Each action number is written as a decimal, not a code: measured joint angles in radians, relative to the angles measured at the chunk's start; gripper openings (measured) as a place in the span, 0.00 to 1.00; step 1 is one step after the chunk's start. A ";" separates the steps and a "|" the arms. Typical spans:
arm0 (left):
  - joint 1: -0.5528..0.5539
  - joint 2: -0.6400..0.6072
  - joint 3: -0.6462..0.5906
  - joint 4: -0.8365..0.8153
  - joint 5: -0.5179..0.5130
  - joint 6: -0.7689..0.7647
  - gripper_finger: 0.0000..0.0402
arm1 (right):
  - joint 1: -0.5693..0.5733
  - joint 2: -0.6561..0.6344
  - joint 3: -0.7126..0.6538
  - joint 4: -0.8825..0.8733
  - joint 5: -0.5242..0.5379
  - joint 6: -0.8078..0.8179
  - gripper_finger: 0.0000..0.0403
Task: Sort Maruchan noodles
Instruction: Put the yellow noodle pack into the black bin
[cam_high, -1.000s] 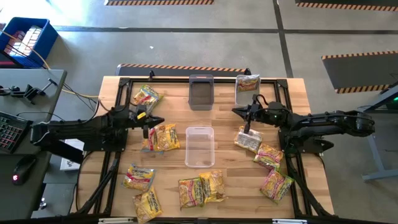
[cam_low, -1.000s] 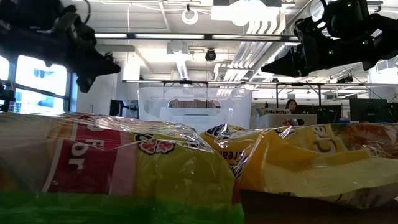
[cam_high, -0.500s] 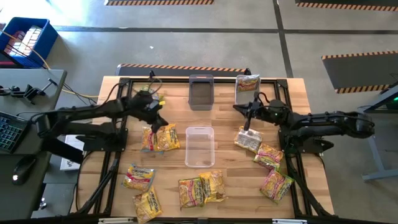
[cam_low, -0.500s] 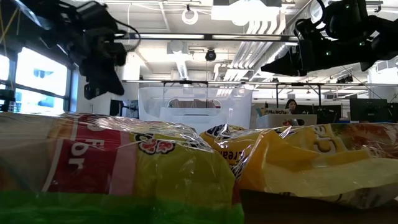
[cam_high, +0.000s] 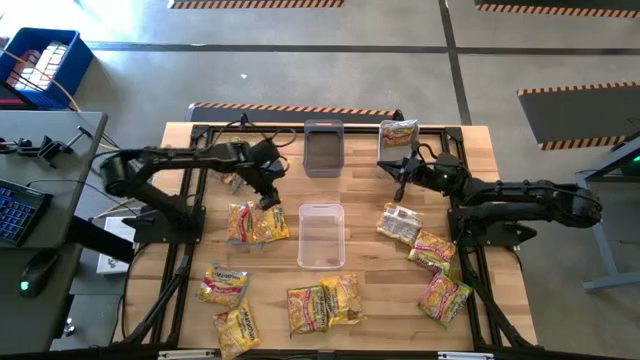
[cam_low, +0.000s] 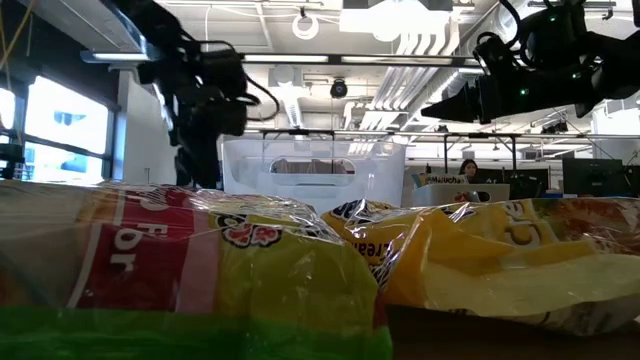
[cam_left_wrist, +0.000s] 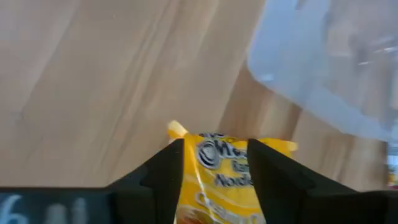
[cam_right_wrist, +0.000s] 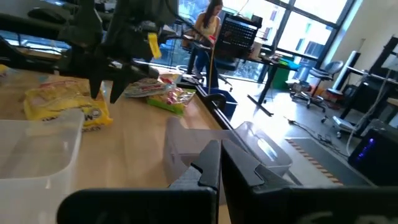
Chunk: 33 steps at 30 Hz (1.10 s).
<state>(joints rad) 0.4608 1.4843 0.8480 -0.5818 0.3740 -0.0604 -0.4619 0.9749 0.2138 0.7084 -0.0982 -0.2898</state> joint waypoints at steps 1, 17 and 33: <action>0.002 0.030 0.020 -0.018 0.000 0.013 0.45 | -0.004 0.000 0.000 -0.003 0.000 0.002 0.00; 0.004 0.330 0.190 -0.272 0.105 0.196 0.55 | -0.004 0.000 0.000 -0.084 0.000 0.072 0.00; 0.033 0.293 0.190 -0.288 0.118 0.280 0.03 | -0.004 0.000 0.001 -0.030 0.001 0.026 0.00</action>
<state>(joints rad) 0.4937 1.7777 1.0383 -0.8694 0.4924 0.2199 -0.4660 0.9749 0.2150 0.6782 -0.0975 -0.2634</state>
